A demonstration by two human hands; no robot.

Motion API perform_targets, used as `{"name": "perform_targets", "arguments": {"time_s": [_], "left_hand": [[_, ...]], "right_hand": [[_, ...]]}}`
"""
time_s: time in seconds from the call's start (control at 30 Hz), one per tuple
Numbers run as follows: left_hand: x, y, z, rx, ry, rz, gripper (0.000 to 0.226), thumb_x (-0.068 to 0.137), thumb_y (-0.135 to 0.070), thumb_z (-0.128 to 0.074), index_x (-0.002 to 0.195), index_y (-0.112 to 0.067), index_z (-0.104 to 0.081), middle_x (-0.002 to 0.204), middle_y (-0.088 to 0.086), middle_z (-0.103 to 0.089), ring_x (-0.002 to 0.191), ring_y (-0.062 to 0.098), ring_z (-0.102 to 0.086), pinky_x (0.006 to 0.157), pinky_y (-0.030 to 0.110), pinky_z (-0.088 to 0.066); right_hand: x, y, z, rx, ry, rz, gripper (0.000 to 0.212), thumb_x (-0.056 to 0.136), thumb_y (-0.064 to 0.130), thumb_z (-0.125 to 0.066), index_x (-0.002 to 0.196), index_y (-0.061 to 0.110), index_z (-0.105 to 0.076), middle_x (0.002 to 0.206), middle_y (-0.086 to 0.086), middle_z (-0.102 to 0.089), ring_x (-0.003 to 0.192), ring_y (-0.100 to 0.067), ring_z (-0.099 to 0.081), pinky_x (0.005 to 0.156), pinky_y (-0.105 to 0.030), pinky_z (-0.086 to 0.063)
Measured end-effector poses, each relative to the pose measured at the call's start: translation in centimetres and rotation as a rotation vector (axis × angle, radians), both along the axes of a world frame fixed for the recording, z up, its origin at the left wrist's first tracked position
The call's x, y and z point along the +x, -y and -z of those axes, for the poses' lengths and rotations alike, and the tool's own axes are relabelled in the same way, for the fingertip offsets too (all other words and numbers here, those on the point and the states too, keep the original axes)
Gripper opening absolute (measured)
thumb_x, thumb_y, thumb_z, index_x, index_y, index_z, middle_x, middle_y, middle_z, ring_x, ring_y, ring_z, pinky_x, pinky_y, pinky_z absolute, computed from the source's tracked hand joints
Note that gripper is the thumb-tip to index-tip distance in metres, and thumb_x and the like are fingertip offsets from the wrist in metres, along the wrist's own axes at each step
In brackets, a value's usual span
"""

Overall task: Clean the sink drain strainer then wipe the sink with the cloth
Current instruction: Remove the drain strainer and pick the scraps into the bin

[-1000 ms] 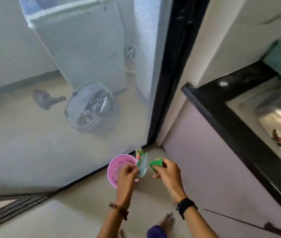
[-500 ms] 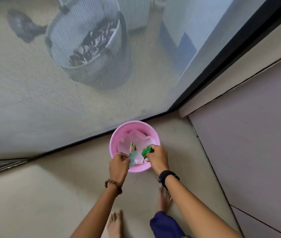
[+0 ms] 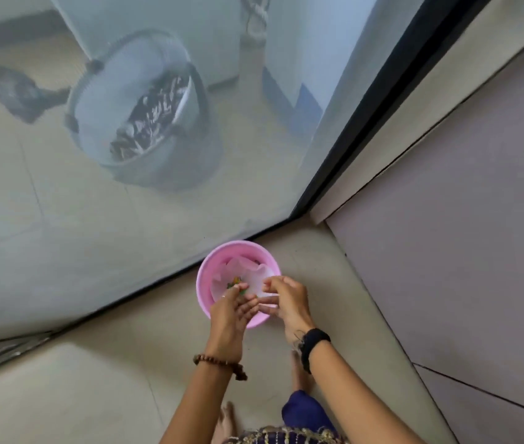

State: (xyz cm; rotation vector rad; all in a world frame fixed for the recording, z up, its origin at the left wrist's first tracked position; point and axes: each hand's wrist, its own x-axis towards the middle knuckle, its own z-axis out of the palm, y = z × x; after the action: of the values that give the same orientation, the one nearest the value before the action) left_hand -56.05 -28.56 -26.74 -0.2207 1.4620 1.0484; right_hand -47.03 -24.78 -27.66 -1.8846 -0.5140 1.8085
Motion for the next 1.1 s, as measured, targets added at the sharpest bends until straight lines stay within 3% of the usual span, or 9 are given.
{"name": "perform_targets", "arguments": {"time_s": [0.1,0.23,0.4,0.53,0.8,0.93,1.1], "left_hand": [[1.6,-0.6,-9.4,0.038,0.112,-0.051,0.030,0.092,-0.012,-0.041,0.063,-0.014,-0.046,0.035,-0.006,-0.041,0.028,0.005,-0.037,0.030,0.012,-0.034],[6.2,-1.3,-22.6,0.166,0.244,0.053,0.041,0.092,-0.016,-0.035,0.052,-0.019,-0.027,0.027,-0.002,-0.025,0.019,0.004,-0.020,0.023,0.011,-0.012],[13.8,-2.0,-35.7,0.386,0.460,0.251,0.055,0.093,-0.020,-0.034,0.038,-0.019,-0.030,0.027,-0.003,-0.022,0.019,0.005,-0.018,0.024,0.016,-0.008],[20.8,-3.4,-41.5,0.480,0.500,0.436,0.057,0.092,-0.022,-0.036,0.034,-0.020,-0.032,0.027,-0.005,-0.024,0.020,0.005,-0.020,0.024,0.015,-0.013],[36.1,-6.2,-45.5,0.480,0.513,0.662,0.055,0.092,-0.020,-0.034,0.037,-0.020,-0.031,0.027,-0.005,-0.024,0.021,0.006,-0.018,0.025,0.016,-0.012],[41.7,-6.8,-46.1,0.516,0.301,0.585,0.045,0.094,-0.023,-0.033,0.049,-0.021,-0.025,0.028,-0.008,-0.023,0.022,0.005,-0.016,0.026,0.014,-0.012],[45.8,-8.3,-45.3,0.504,0.158,0.566,0.045,0.094,-0.021,-0.035,0.050,-0.021,-0.026,0.028,-0.010,-0.025,0.023,0.005,-0.017,0.028,0.012,-0.014]], "right_hand": [[1.7,0.5,-9.4,-0.002,-0.138,0.194,0.025,0.083,0.002,-0.044,0.063,0.012,-0.055,0.044,0.005,-0.050,0.032,-0.007,-0.041,0.034,-0.015,-0.037],[5.5,1.7,-22.9,0.091,-0.463,0.418,0.021,0.089,0.006,-0.038,0.072,0.012,-0.048,0.041,0.007,-0.044,0.028,-0.005,-0.029,0.027,-0.016,-0.022],[14.2,2.4,-36.6,0.381,-0.623,0.464,0.021,0.092,0.012,-0.037,0.076,0.014,-0.050,0.045,0.008,-0.040,0.028,-0.003,-0.024,0.025,-0.014,-0.019],[21.8,2.1,-43.2,0.554,-0.604,0.503,0.019,0.091,0.010,-0.038,0.077,0.013,-0.051,0.046,0.007,-0.038,0.029,-0.003,-0.023,0.025,-0.014,-0.019],[35.8,0.9,-48.2,0.683,-0.461,0.619,0.021,0.092,0.007,-0.033,0.080,0.012,-0.051,0.040,0.009,-0.038,0.025,-0.001,-0.024,0.024,-0.013,-0.017],[40.8,0.0,-48.8,0.656,-0.284,0.646,0.022,0.092,0.007,-0.035,0.079,0.012,-0.052,0.042,0.009,-0.037,0.025,-0.001,-0.023,0.025,-0.013,-0.016],[45.6,-0.7,-47.9,0.630,-0.221,0.685,0.022,0.092,0.005,-0.034,0.081,0.011,-0.052,0.037,0.008,-0.041,0.025,-0.001,-0.024,0.024,-0.014,-0.016]]}}
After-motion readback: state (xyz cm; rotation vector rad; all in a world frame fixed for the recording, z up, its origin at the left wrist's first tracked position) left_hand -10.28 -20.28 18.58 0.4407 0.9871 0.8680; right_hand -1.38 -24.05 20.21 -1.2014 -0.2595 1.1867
